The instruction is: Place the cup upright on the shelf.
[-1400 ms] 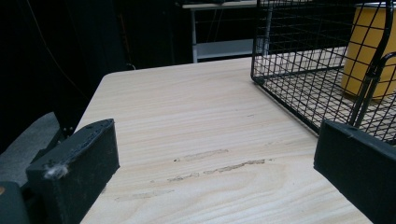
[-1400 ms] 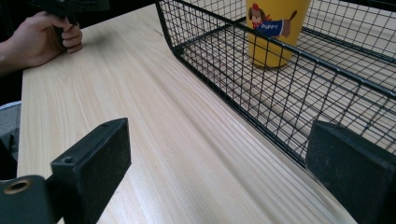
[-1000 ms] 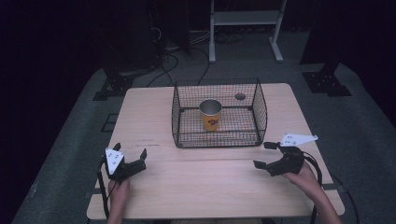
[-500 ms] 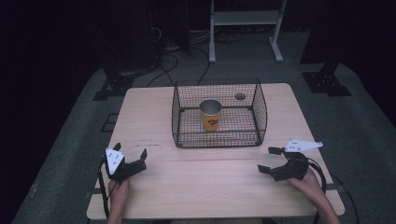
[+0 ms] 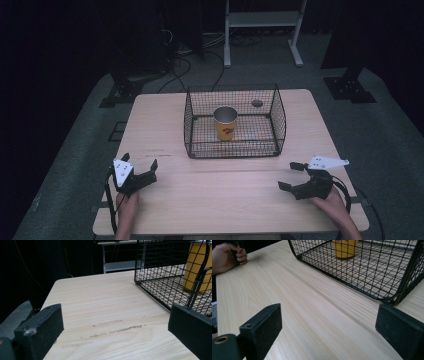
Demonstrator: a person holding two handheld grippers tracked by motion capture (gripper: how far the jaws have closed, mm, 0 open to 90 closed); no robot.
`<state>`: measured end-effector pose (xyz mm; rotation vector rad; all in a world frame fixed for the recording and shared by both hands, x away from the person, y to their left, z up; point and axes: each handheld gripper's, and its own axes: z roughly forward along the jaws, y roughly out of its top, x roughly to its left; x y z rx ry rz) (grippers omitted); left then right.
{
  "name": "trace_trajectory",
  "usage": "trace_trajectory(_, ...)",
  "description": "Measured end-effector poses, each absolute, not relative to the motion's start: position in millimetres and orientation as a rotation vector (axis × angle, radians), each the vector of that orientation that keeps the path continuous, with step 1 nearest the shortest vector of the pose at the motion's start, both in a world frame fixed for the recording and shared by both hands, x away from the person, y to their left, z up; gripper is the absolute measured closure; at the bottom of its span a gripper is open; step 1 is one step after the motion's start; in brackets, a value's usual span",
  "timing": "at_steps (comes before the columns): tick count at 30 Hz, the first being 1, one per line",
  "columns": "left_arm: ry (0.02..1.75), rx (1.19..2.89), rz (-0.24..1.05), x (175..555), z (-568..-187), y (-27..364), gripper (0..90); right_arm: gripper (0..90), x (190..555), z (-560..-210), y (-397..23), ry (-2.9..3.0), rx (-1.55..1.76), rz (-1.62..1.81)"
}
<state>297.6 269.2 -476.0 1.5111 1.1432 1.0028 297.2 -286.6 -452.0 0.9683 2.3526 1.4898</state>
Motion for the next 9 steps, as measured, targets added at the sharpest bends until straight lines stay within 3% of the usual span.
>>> trace_trajectory(9,1.146,1.512,1.002,298.0,-476.0,269.2,0.0,6.0,280.6,-460.8,-290.6,2.288,0.998,1.544)
